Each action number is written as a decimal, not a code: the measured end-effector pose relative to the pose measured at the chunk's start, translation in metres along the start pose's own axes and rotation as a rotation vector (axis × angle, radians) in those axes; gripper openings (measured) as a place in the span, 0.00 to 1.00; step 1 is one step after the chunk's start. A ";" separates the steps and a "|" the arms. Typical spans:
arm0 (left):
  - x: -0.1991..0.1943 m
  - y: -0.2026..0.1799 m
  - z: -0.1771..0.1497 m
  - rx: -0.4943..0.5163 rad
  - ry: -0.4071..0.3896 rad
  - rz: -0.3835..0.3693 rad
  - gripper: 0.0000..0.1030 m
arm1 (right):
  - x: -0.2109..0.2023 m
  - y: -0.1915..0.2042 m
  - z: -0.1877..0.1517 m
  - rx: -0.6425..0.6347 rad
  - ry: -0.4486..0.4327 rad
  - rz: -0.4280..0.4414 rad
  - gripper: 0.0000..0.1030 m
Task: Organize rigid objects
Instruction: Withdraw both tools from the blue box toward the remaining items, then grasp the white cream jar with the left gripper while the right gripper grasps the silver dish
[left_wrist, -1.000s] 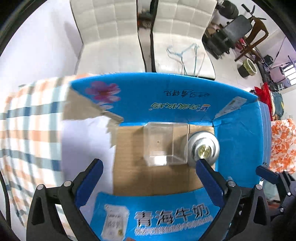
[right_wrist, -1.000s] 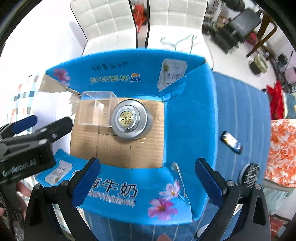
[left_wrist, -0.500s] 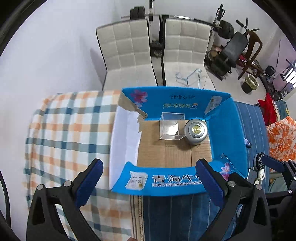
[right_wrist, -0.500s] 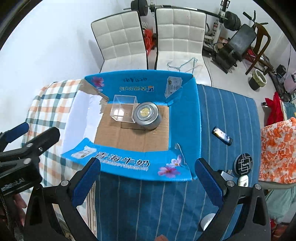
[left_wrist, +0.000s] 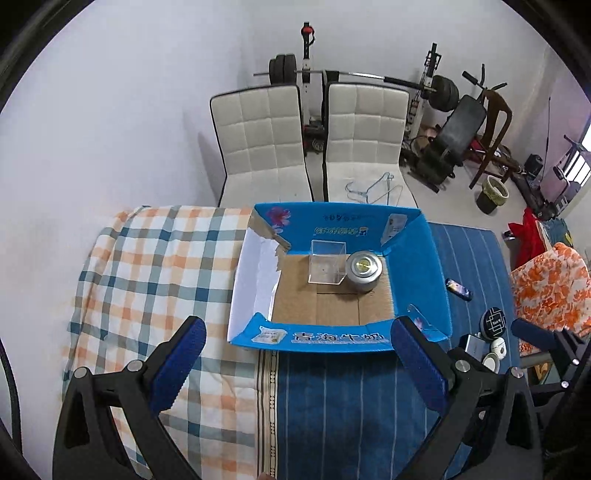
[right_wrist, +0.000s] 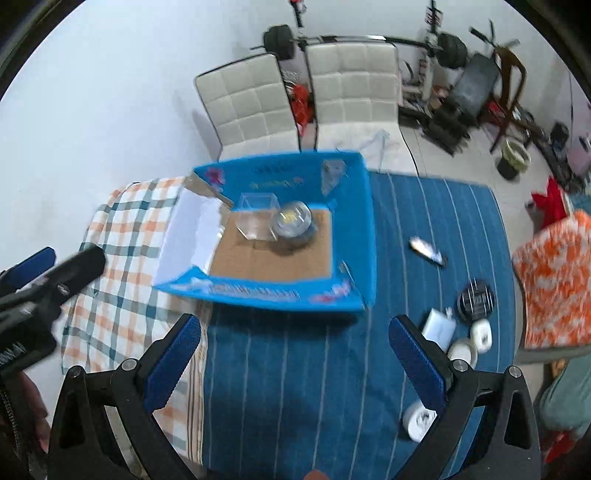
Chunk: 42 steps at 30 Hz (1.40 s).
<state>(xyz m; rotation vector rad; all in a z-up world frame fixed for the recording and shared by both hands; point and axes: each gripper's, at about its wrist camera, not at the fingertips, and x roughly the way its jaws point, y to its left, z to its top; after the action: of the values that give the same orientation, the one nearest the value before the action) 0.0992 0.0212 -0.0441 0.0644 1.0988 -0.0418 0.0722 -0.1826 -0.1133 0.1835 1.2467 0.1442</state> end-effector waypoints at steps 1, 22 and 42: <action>0.001 -0.008 -0.003 0.004 -0.004 -0.001 1.00 | 0.002 -0.012 -0.007 0.021 0.010 -0.005 1.00; 0.185 -0.329 -0.167 0.458 0.494 -0.298 1.00 | 0.080 -0.335 -0.209 0.684 0.286 -0.193 0.84; 0.244 -0.330 -0.180 0.314 0.534 -0.097 0.65 | 0.140 -0.317 -0.120 0.439 0.255 -0.058 0.84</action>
<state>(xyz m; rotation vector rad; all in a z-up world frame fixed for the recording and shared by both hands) 0.0284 -0.2949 -0.3533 0.3179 1.6213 -0.2977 0.0045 -0.4557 -0.3483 0.5206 1.5260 -0.1643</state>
